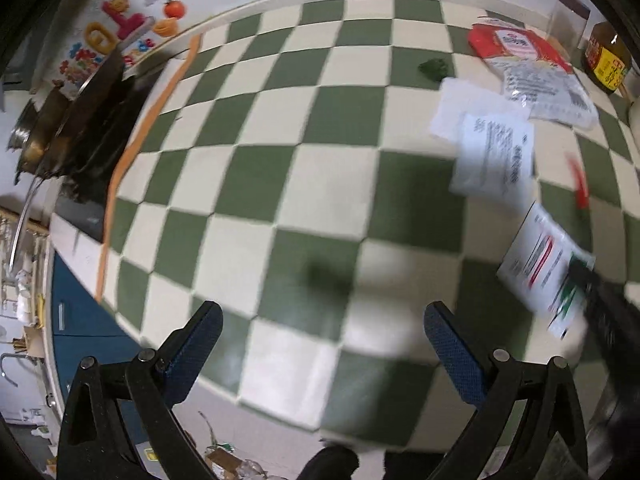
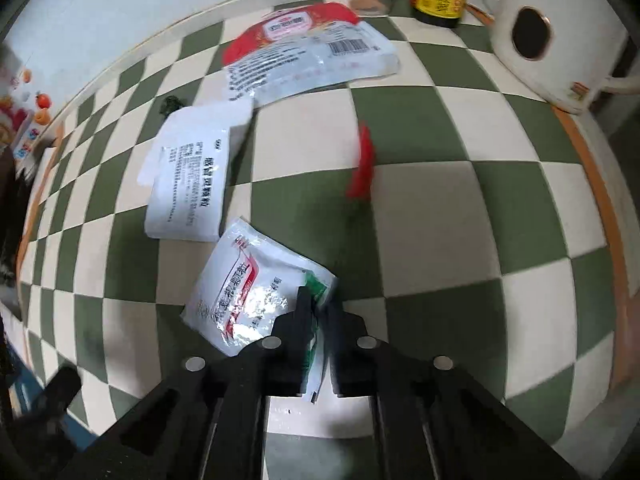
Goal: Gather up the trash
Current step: 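Grasp the white paper sachet with the left tool while the right tool grasps the printed sachet, then lower both sachets into the trash bin and open both tools, then raise both tools away from the trash bin, then grasp the white tissue with the left tool while the right tool grasps the red chili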
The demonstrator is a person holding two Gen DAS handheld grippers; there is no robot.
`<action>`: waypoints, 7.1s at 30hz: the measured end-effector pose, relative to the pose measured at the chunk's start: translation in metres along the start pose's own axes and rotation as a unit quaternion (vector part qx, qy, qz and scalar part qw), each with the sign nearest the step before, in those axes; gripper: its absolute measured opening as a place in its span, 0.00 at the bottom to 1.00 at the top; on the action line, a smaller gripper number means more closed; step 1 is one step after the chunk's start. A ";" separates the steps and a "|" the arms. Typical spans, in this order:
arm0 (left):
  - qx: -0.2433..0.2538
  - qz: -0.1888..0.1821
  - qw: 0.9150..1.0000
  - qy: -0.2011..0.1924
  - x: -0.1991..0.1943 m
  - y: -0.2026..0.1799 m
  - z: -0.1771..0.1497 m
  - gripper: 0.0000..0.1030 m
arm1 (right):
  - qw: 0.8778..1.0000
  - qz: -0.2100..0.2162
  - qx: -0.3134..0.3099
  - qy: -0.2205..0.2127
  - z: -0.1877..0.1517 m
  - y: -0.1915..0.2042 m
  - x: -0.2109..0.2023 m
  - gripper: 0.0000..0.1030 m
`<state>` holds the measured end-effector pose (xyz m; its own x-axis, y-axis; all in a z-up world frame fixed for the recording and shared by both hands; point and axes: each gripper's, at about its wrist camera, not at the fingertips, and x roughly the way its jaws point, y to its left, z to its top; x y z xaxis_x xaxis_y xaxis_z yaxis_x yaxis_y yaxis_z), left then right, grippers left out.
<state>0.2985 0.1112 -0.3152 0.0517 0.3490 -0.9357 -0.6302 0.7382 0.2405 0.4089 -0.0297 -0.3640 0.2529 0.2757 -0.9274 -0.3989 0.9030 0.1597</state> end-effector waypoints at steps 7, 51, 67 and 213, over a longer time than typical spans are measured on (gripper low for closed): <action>0.010 -0.092 0.996 0.003 0.013 -0.056 0.056 0.99 | 0.995 0.048 0.062 -0.054 0.028 -0.071 -0.061 0.05; -0.027 -0.283 0.956 -0.074 -0.055 0.063 -0.082 0.15 | 0.985 0.146 0.053 -0.076 -0.109 -0.046 -0.141 0.02; -0.032 -0.262 0.964 0.023 0.032 0.030 -0.065 0.43 | 0.989 0.131 0.069 -0.022 -0.107 -0.059 -0.071 0.02; 0.000 -0.061 0.994 -0.094 -0.028 0.046 -0.040 0.04 | 0.992 0.097 -0.012 -0.076 -0.025 -0.019 -0.068 0.11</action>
<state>0.2373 0.1122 -0.2878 0.2711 0.3576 -0.8937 -0.6097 0.7822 0.1280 0.3768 -0.0738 -0.3125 0.2998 0.4914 -0.8177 -0.4727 0.8211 0.3200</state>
